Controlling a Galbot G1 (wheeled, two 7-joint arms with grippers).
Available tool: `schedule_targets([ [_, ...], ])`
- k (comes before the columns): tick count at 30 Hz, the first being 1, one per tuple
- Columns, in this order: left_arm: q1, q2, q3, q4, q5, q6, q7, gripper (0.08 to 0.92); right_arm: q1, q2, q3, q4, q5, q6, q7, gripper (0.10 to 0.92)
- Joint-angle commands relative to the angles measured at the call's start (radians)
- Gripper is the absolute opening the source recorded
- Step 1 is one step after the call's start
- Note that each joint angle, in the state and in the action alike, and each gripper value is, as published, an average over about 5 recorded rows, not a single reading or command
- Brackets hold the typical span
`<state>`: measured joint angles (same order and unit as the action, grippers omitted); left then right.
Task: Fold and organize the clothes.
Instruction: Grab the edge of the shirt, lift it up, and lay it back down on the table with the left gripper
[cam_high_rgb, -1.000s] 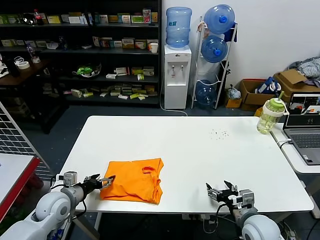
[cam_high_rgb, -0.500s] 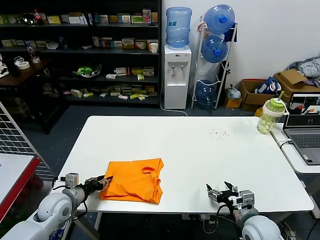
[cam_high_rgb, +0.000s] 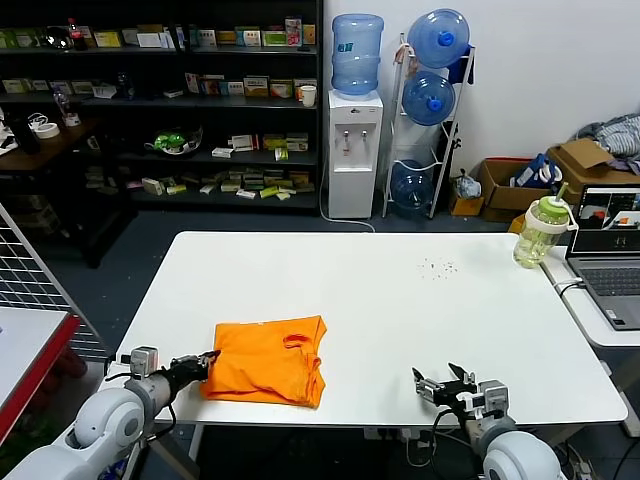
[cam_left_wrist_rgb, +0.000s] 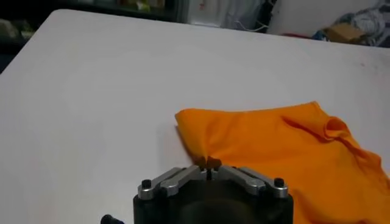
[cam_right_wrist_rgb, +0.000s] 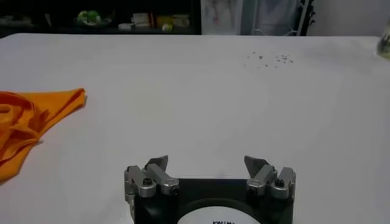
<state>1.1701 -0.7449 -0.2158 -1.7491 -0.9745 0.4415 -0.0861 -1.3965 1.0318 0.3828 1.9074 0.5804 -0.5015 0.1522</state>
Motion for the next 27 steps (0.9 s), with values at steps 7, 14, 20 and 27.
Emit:
schedule_targets([
  [7, 0.064, 0.109, -0.086, -0.236, 0.191, 0.068, -0.055, 0.094, 0.010, -0.013, 0.004, 0.012, -0.003, 0.013, -0.010, 0.823],
  [14, 0.054, 0.258, -0.170, -0.120, 0.187, 0.070, -0.019, 0.094, -0.024, -0.057, 0.056, 0.107, -0.003, 0.042, -0.039, 0.823],
  [20, 0.051, 0.370, -0.189, -0.011, 0.165, 0.066, 0.002, 0.094, -0.076, -0.077, 0.131, 0.150, -0.018, 0.107, -0.076, 0.823],
  [27, 0.052, 0.449, -0.174, 0.045, 0.163, 0.065, 0.006, 0.094, -0.116, -0.066, 0.191, 0.142, -0.024, 0.156, -0.098, 0.823],
])
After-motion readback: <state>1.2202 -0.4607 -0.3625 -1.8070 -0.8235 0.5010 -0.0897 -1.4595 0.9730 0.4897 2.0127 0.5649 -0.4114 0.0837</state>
